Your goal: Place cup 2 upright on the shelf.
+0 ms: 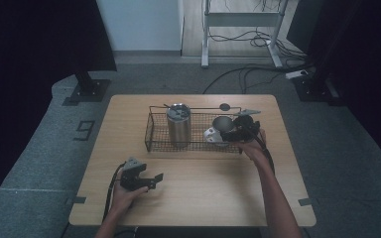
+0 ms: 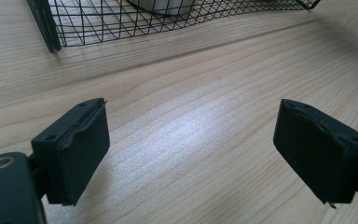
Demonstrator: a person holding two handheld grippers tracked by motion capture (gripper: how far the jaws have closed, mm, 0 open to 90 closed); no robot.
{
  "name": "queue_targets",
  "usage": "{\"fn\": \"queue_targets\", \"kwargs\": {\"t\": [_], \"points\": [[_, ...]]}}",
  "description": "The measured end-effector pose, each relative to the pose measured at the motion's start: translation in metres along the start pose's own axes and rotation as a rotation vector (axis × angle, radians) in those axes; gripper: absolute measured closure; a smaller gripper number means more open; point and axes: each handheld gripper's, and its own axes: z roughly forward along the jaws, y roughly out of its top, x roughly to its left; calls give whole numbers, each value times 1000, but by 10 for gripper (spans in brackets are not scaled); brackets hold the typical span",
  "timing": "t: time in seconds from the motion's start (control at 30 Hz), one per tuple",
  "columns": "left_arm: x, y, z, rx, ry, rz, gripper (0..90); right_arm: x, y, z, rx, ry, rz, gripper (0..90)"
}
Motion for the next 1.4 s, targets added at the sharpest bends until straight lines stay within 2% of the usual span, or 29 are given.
{"fn": "queue_targets", "kwargs": {"t": [0.2,0.4,0.53,0.93,1.2,1.4], "points": [[1,0,0,2,1,1,108,-1,-12,-13,-81,12,27,4],[0,0,1,6,3,1,108,-1,-25,-39,-184,32,38,21],[-1,-1,2,7,2,5,108,-1,-34,-53,-219,40,40,33],[-1,0,1,4,4,3,108,-1,-74,-83,-257,69,27,75],[-1,0,1,4,5,3,108,1,-104,-91,-265,77,42,90],[-2,0,1,4,4,4,108,0,-111,-92,-278,79,53,98]]}}
